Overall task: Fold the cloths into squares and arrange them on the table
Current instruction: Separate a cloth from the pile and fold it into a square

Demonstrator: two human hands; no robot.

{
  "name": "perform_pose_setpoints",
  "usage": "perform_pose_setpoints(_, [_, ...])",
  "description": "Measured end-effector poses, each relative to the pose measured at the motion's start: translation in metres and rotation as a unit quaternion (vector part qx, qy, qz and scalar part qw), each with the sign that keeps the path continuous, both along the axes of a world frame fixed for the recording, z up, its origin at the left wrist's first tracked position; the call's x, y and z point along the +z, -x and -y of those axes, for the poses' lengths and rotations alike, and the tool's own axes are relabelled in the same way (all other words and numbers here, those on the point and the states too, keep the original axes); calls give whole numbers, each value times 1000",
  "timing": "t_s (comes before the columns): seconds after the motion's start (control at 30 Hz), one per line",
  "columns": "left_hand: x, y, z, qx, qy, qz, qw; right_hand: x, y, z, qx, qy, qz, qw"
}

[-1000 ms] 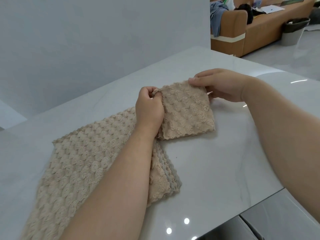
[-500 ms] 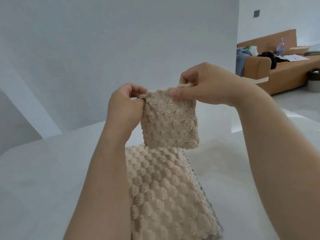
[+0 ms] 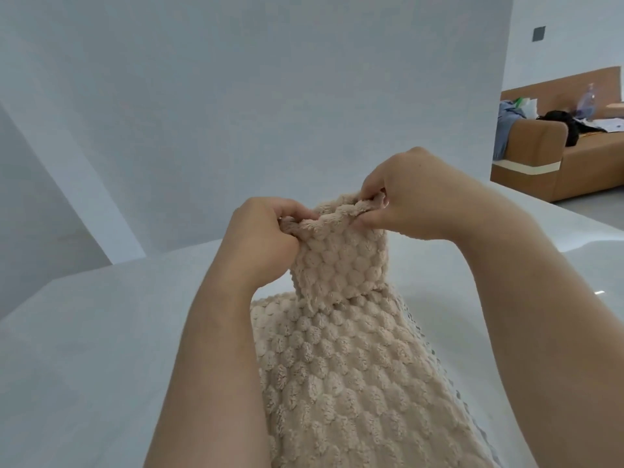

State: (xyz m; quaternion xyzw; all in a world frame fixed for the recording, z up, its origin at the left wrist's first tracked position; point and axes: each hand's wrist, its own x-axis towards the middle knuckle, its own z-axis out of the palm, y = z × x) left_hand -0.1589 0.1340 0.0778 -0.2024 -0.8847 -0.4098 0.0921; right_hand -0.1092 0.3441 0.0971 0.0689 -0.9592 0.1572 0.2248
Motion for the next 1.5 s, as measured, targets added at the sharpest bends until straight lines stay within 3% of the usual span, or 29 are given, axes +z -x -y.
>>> perform_pose_setpoints(0.27, [0, -4, -5, 109, 10, -94, 990, -4, 5, 3, -30, -78, 19, 996])
perform_pose_setpoints(0.4, [2, -1, 1, 158, -38, -124, 979, 6, -5, 2, 0, -32, 86, 996])
perform_pose_setpoints(0.57, [0, 0, -4, 149, -54, -119, 980, 4, -4, 10, -51, -76, -31, 995])
perform_pose_setpoints(0.83, [-1, 3, -2, 179, -42, -149, 972, 3, -4, 10, -7, 7, 30, 1000])
perform_pose_setpoints(1.03, [-1, 1, -1, 185, -50, -139, 972, 6, -14, 8, 31, 8, 90, 995])
perform_pose_setpoints(1.17, [1, 0, -1, 171, -58, -129, 975, 11, -21, 8, 32, 18, 61, 997])
perform_pose_setpoints(1.3, [2, -1, -4, 153, -41, -114, 981, 15, -28, 10, 44, 26, 104, 993])
perform_pose_setpoints(1.5, [2, -1, -8, 134, -64, -96, 984, 14, -24, 12, 2, 3, 65, 998])
